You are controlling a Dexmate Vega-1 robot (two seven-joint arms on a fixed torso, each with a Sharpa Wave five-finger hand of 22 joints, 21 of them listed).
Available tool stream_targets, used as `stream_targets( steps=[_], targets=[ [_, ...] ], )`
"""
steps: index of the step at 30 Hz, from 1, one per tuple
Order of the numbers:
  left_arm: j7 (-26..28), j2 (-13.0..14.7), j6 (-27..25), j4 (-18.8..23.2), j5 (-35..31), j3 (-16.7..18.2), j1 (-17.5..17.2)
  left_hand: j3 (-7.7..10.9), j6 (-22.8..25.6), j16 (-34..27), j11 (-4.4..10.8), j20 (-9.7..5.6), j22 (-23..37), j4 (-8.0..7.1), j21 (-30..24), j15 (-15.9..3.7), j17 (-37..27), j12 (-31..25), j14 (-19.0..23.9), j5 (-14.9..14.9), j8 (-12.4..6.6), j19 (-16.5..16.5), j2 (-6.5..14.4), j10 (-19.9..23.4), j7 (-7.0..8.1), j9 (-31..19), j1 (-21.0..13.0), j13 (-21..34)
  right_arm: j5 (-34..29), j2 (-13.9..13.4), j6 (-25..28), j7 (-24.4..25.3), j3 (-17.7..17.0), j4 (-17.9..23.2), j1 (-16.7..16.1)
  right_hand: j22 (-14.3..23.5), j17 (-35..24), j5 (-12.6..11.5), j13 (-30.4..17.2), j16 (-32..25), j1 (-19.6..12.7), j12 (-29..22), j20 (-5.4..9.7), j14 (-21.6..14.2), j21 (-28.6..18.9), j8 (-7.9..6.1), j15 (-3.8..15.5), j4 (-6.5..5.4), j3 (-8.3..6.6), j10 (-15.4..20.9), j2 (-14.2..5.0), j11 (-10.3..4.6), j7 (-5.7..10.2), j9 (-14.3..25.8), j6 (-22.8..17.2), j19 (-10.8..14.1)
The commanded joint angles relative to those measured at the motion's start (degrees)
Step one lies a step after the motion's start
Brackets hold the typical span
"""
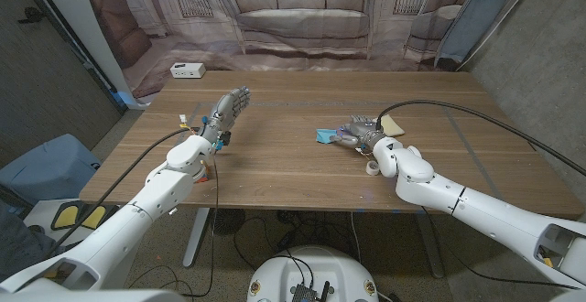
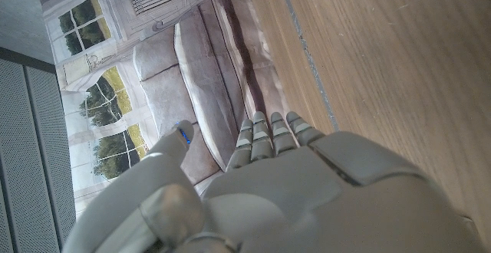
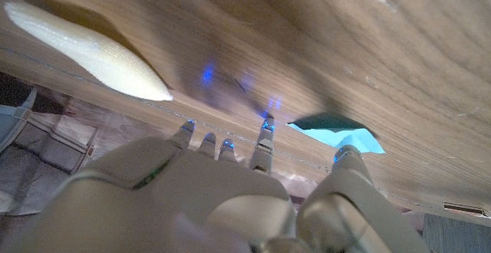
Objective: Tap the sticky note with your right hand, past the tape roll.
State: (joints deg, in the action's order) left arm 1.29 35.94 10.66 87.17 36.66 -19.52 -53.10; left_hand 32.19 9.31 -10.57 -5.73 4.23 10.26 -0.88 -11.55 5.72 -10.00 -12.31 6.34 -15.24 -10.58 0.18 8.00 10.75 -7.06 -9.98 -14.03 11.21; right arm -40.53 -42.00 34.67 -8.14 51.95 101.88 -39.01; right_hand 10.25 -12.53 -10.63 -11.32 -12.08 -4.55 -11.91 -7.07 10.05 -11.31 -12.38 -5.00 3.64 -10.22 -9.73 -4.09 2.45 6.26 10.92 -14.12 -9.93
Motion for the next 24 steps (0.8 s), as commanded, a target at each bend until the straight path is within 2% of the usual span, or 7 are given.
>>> stream_targets(
  steps=[1,13,16,20,21,23,24],
  targets=[
    [0.06,-0.05,0.25,0.00,0.16,0.08,-0.28,0.31,0.12,0.00,0.14,0.39,0.12,0.14,0.03,0.10,-0.10,0.15,0.27,0.02,-0.03,-0.07,0.25,0.23,0.21,-0.29,0.35,0.14,0.08,-0.14,-1.53,1.27,-0.89,0.93,-0.81,0.15,-0.06,-0.41,-0.14,-0.51,0.05,-0.56,0.40,13.40,-0.43,0.48,0.29,0.26,-0.03,-8.82,0.55,0.10,-0.11,0.20,0.54,-11.01],
    [-0.61,-0.10,0.44,-0.52,0.26,-0.05,0.07,0.48,0.13,0.00,0.27,0.41,0.12,0.27,0.02,0.10,-0.10,0.13,0.28,0.05,-0.03,-0.05,0.24,0.30,0.27,-0.29,0.52,0.14,0.62,-0.55,-2.44,3.04,-2.28,2.39,-2.20,0.13,0.03,-0.43,-0.16,-0.61,-0.26,-0.49,0.38,12.78,-0.69,2.27,0.14,0.58,-0.22,-8.60,0.50,0.45,-0.36,0.20,5.82,-10.07],
    [-0.72,-0.05,0.48,-0.54,0.23,-0.05,0.13,0.52,0.15,0.00,0.24,0.43,0.12,0.30,0.02,0.06,-0.10,0.18,0.30,0.06,-0.04,-0.05,0.23,0.18,0.24,-0.29,0.56,0.14,2.68,-0.71,-4.60,5.72,-3.88,2.43,-3.45,0.13,0.05,-0.43,-0.17,-0.70,-0.33,-0.62,0.13,12.46,-0.85,2.37,0.13,0.66,-0.26,-8.16,0.50,0.66,-0.10,0.19,6.72,-9.56],
    [-0.78,0.07,0.44,-0.48,0.21,-0.04,0.10,0.58,0.15,0.01,0.28,0.40,0.12,0.36,0.01,0.00,-0.10,0.17,0.28,0.06,-0.04,-0.06,0.22,0.19,0.24,-0.29,0.61,0.14,3.15,-0.88,-5.80,7.44,-4.49,2.42,-4.10,0.10,0.18,-0.45,-0.17,-0.99,-0.82,-1.06,-0.20,11.01,-1.22,2.94,0.23,1.15,-0.50,-6.24,0.52,1.10,0.43,0.11,12.51,-7.79],
    [-0.79,0.09,0.38,-0.44,0.25,-0.03,0.09,0.60,0.18,0.01,0.25,0.41,0.12,0.38,0.01,0.05,-0.10,0.15,0.28,0.06,-0.05,-0.06,0.21,0.23,0.23,-0.29,0.62,0.14,3.01,-0.87,-5.30,6.78,-4.40,2.64,-3.98,0.09,0.23,-0.42,-0.17,-0.87,-0.98,-0.91,-0.20,10.94,-1.13,3.00,0.18,1.37,-0.58,-6.14,0.58,1.14,-0.71,0.06,15.94,-7.54],
    [-0.82,0.19,0.34,-0.40,0.21,-0.03,0.07,0.62,0.20,0.00,0.24,0.42,0.12,0.41,0.01,0.03,-0.10,0.13,0.29,0.07,-0.05,-0.05,0.20,0.28,0.21,-0.29,0.64,0.14,3.35,-0.87,-5.57,6.73,-4.57,2.61,-3.98,0.11,0.17,-0.29,-0.20,-0.42,-0.58,-0.06,-0.05,11.51,-0.71,2.92,0.12,1.45,-0.39,-7.51,0.84,2.38,-3.72,0.04,24.91,-7.71],
    [-0.84,0.25,0.34,-0.38,0.17,-0.03,0.07,0.63,0.21,0.00,0.25,0.39,0.12,0.42,0.01,0.00,-0.10,0.14,0.30,0.07,-0.06,-0.06,0.20,0.26,0.25,-0.29,0.64,0.14,3.45,-0.89,-5.86,6.95,-4.64,2.52,-4.03,0.11,0.18,-0.29,-0.21,-0.31,-0.55,0.05,0.03,11.70,-0.64,3.03,0.09,1.47,-0.39,-7.81,0.82,2.39,-4.08,0.05,26.49,-7.80]
  ],
)
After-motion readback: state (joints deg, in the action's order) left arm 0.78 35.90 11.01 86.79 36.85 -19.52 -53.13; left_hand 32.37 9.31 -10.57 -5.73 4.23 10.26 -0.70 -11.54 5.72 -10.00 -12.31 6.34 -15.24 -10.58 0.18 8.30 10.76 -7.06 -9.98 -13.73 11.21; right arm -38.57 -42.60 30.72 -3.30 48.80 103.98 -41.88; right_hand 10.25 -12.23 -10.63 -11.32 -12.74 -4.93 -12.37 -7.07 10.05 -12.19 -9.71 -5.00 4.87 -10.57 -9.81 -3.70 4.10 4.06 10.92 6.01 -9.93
